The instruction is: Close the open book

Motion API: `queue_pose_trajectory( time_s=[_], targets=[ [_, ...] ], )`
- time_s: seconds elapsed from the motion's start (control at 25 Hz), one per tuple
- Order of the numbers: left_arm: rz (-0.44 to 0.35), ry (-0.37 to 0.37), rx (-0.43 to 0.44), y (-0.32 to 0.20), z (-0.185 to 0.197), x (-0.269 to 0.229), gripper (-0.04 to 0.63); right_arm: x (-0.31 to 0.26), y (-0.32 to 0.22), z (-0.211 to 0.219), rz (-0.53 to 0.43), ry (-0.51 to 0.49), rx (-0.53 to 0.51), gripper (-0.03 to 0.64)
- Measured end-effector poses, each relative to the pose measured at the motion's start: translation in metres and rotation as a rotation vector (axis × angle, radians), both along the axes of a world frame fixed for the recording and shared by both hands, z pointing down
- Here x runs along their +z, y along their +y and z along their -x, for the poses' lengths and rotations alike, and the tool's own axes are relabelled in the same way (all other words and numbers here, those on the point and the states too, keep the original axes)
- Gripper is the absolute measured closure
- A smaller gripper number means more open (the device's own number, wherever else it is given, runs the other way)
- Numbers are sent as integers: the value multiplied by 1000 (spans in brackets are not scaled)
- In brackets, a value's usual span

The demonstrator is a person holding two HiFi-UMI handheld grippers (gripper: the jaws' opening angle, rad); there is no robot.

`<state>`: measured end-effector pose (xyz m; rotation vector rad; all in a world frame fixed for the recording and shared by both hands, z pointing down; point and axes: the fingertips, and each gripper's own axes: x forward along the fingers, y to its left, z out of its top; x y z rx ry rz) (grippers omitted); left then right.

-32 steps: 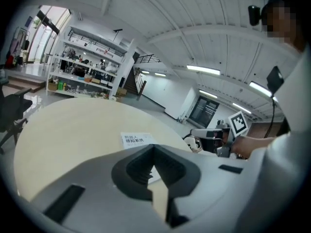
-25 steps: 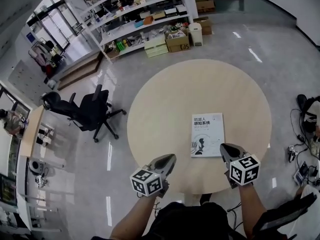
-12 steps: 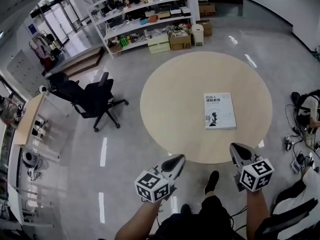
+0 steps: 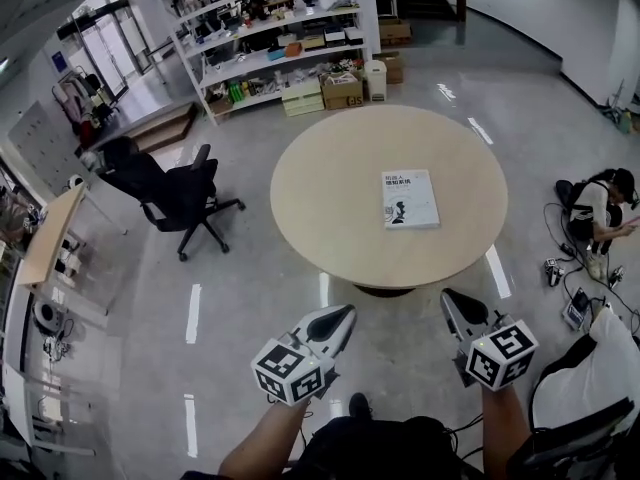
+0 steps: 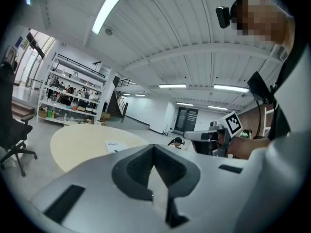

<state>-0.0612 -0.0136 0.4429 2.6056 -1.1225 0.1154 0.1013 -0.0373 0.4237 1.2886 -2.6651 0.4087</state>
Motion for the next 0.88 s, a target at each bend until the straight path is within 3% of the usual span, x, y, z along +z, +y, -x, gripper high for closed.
queue_pose_trajectory(
  time_s=[0.24,0.52,0.72,0.88],
  targets=[
    [-70,25,-54,72,-40,-23,609,-10,77,-31,-44,-13,-62,620],
    [-59,25,-88,178,-93,-27,609,-6,174,-81,-31,-23,-103,620],
    [-87,-11,-102,237,-92,-42,609,-18,224,-84,-51,-45,-94,620],
    [-128,14,-103,272,-82,-56,609,-32,259,-78,-86,-58,-48,620]
  ],
)
